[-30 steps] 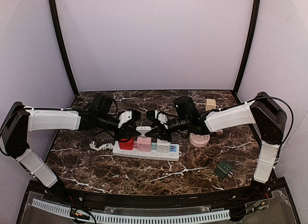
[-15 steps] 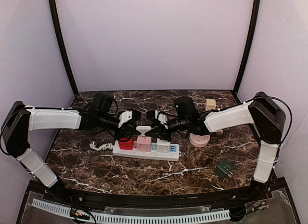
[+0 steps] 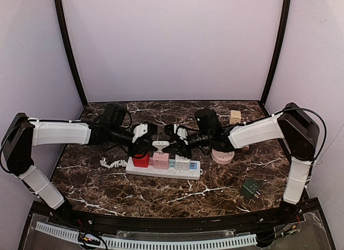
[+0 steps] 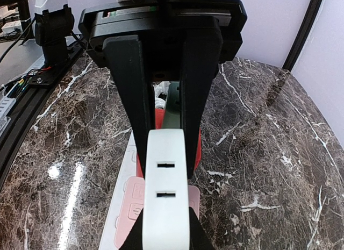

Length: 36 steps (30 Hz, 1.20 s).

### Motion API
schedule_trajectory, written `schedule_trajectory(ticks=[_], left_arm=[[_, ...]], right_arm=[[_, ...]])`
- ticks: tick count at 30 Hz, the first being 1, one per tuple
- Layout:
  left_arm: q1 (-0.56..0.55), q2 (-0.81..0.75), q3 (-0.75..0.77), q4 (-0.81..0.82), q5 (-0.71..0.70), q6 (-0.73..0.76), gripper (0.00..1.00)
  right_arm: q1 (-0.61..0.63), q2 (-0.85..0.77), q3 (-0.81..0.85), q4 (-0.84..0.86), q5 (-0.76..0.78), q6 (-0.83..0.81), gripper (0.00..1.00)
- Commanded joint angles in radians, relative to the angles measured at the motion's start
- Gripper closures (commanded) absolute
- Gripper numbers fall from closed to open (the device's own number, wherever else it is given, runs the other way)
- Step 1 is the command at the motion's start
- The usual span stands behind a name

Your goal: Insert the plug

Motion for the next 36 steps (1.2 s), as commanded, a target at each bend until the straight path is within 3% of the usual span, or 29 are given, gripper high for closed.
schedule_trajectory(ticks=[1, 15, 23, 25, 28, 33, 36], left_arm=[[-0.012, 0.024, -0.032, -0.03, 0.005, 0.064, 0.99], [-0.014, 0.044, -0.041, -0.137, -0.052, 0.136, 0.99], [-0.014, 0.01, -0.012, -0.156, -0.016, 0.096, 0.99], [-0.016, 0.006, 0.012, -0.139, -0.008, 0.065, 0.92], [-0.017, 0.001, 0.029, -0.111, -0.006, 0.04, 0.74], [-0.02, -0.026, 0.06, -0.098, 0.011, 0.002, 0.64], [-0.022, -0.037, 0.073, -0.088, 0.019, -0.023, 0.63]], right_arm=[[-0.003, -0.005, -0.018, -0.063, 0.007, 0.076, 1.0], [0.002, 0.024, -0.006, -0.117, 0.007, 0.052, 1.0], [0.012, 0.033, 0.009, -0.167, -0.003, 0.047, 1.0], [0.012, 0.035, 0.01, -0.173, 0.009, 0.041, 1.0], [0.012, 0.048, 0.031, -0.2, 0.035, 0.035, 1.0], [0.012, 0.033, 0.032, -0.21, 0.052, 0.025, 1.0], [0.012, 0.033, 0.038, -0.212, 0.057, 0.023, 1.0]])
